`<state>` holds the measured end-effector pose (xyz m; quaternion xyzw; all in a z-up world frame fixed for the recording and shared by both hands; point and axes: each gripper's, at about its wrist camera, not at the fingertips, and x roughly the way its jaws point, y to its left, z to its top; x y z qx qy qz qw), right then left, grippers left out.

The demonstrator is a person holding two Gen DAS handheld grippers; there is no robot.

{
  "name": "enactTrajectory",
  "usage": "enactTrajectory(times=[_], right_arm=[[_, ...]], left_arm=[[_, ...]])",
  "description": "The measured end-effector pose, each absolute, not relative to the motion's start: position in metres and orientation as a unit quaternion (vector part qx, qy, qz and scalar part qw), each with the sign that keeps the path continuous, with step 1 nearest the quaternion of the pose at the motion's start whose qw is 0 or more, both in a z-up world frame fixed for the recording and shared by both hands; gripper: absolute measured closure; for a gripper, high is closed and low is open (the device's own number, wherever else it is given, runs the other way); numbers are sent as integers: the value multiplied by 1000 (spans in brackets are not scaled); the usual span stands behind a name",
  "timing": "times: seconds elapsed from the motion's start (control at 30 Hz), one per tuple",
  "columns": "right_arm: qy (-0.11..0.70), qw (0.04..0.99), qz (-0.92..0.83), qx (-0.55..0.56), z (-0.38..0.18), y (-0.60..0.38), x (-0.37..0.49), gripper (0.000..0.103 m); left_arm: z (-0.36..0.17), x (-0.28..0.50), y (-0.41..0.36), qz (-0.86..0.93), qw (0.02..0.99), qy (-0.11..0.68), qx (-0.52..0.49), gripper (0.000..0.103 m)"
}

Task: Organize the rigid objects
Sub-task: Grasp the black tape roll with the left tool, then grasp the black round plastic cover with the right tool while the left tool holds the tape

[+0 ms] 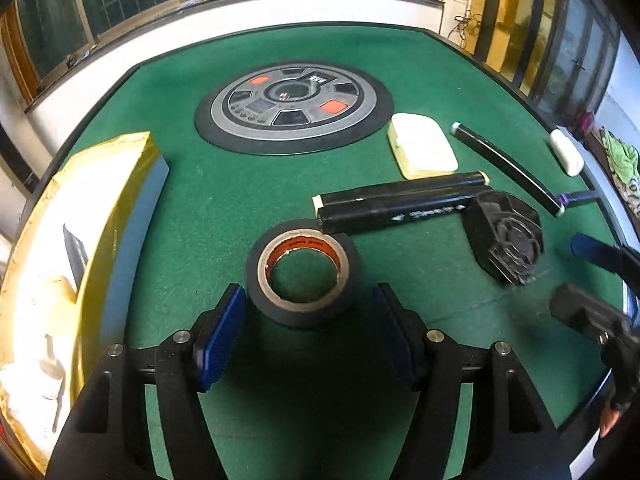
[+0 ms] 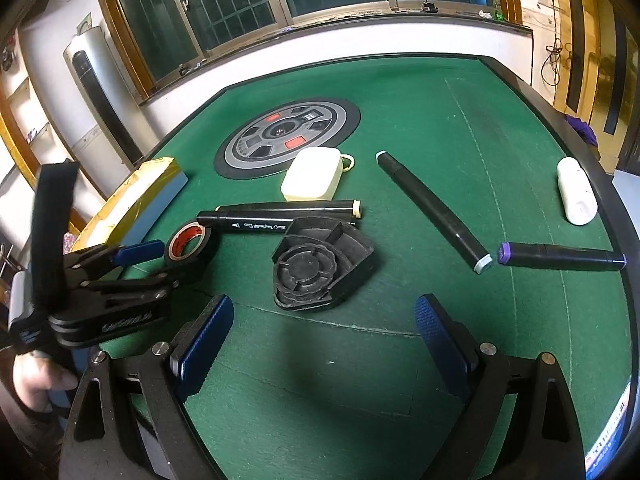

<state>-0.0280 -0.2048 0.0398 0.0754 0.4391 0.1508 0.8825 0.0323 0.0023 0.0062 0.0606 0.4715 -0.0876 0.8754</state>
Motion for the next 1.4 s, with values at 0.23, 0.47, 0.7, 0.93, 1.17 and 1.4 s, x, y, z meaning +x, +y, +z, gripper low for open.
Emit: enactTrajectory(times=[0.23,0.47,0.7,0.93,1.17,1.4], right_arm=[[439,884,149,62,38,-199,-24,14],[446,881,148,48,33,-192,-14,14],[458,877,141,43,26,-192,0,16],[472,869,145,31,19,-185,11,33],[464,875,139,9,19,-177,11,40],[461,877,135,11,20,-176,8,40]], left_arm=[[2,39,8,-95,879,465,45,42],[2,21,13,-108,878,465,42,42],[2,6,20,-119,876,466,31,42],[-1,7,19,-119,876,466,29,42],[-2,6,18,-116,878,463,35,42],[-3,5,17,-115,879,461,39,42]])
